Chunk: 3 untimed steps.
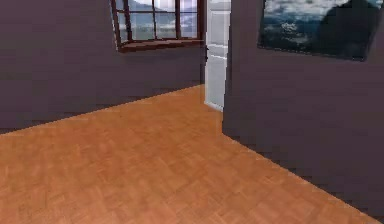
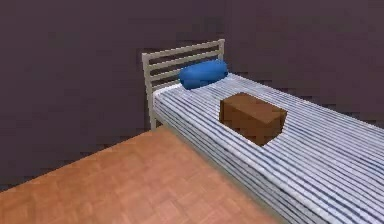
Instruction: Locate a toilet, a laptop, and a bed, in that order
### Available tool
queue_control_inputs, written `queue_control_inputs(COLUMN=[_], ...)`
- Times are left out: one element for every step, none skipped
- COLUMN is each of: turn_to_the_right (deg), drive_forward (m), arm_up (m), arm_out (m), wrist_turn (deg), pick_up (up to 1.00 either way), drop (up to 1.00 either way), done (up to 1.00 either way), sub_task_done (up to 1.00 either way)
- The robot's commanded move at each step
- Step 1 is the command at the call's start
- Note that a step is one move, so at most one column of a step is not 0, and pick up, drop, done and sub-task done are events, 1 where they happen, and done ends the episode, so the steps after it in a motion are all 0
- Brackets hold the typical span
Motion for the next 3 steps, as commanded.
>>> queue_control_inputs(turn_to_the_right=[0.0, -3.0, -6.0], drive_forward=[1.0, 0.0, 0.0], arm_up=[0.0, 0.0, 0.0], arm_out=[0.0, 0.0, 0.0], wrist_turn=[0.0, 0.0, 0.0], pick_up=[0.0, 0.0, 0.0], drop=[0.0, 0.0, 0.0], done=[0.0, 0.0, 0.0], sub_task_done=[0.0, 0.0, 0.0])
